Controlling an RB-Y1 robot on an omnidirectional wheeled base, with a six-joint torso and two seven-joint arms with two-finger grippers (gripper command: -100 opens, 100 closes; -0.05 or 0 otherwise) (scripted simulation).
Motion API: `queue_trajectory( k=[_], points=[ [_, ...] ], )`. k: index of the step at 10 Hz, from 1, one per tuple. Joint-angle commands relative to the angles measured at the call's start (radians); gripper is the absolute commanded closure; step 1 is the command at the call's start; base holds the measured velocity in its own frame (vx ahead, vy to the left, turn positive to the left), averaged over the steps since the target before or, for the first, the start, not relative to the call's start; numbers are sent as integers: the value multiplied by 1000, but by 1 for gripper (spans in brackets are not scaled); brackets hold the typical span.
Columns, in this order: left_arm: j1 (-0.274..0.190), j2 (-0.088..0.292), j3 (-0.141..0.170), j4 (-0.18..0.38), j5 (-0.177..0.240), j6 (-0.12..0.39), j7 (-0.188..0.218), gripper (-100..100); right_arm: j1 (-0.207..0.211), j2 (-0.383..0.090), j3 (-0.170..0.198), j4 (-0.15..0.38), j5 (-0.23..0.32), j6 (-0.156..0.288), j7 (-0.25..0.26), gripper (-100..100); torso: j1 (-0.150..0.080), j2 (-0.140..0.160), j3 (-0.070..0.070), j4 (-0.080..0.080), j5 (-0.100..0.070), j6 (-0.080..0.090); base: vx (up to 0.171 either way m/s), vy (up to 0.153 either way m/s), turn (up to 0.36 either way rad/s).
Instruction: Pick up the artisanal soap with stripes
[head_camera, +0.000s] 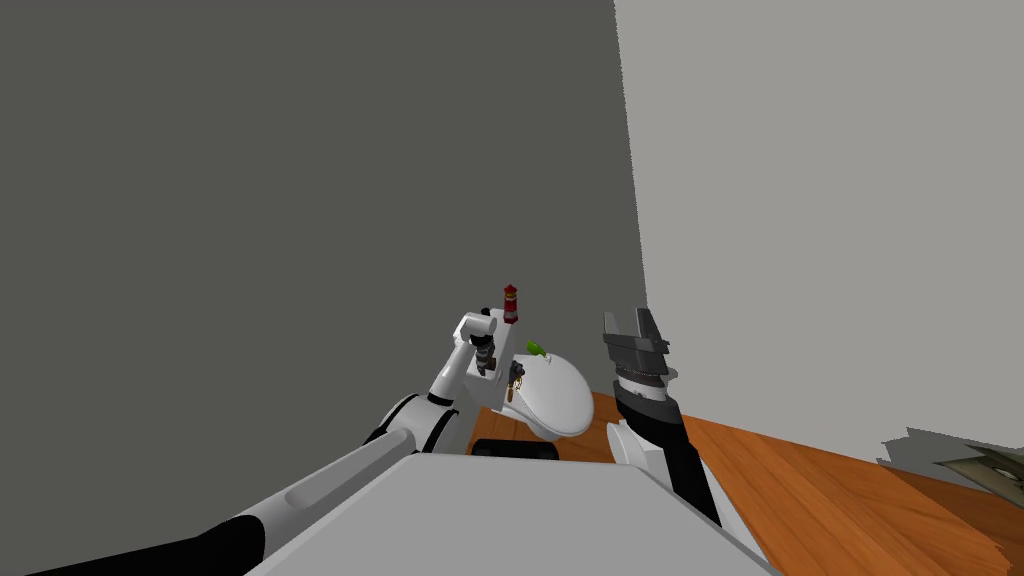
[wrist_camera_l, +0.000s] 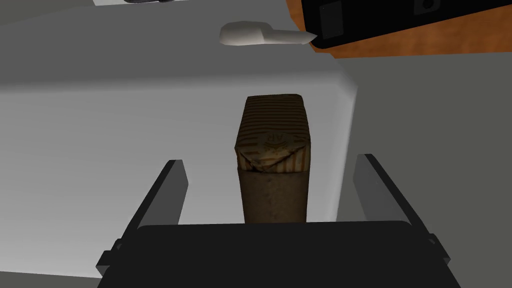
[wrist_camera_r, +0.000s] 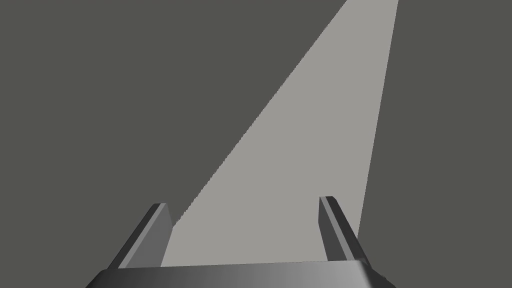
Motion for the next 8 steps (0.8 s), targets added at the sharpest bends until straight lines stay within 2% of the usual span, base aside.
queue_trajectory(
  k=[1, 5, 6, 7, 8],
  points=[
    [0, 0, 0, 0, 0, 0, 0, 100, 0, 0, 0, 0, 0, 0, 0, 0, 0, 0, 0, 0, 0, 0, 0, 0, 0],
    [0, 0, 0, 0, 0, 1, 0, 100, 0, 0, 0, 0, 0, 0, 0, 0, 0, -1, 0, 0, 0, 0, 0, 0, 0],
    [0, 0, 0, 0, 0, 1, 0, 0, 0, 0, 0, 0, 0, 0, 0, 0, 0, -1, -1, 0, 0, 0, 0, 0, 0],
    [-7, 1, 2, -25, 3, 32, 3, 100, 0, 0, 0, 0, 0, 0, 0, 0, 0, -1, -1, 0, 0, 0, 3, 1, 14],
    [-12, 1, 3, -38, 5, 49, 5, 100, 0, 0, 0, 0, 0, 0, 0, 0, 0, -1, 0, 0, 0, 0, 8, 1, 19]
  ],
)
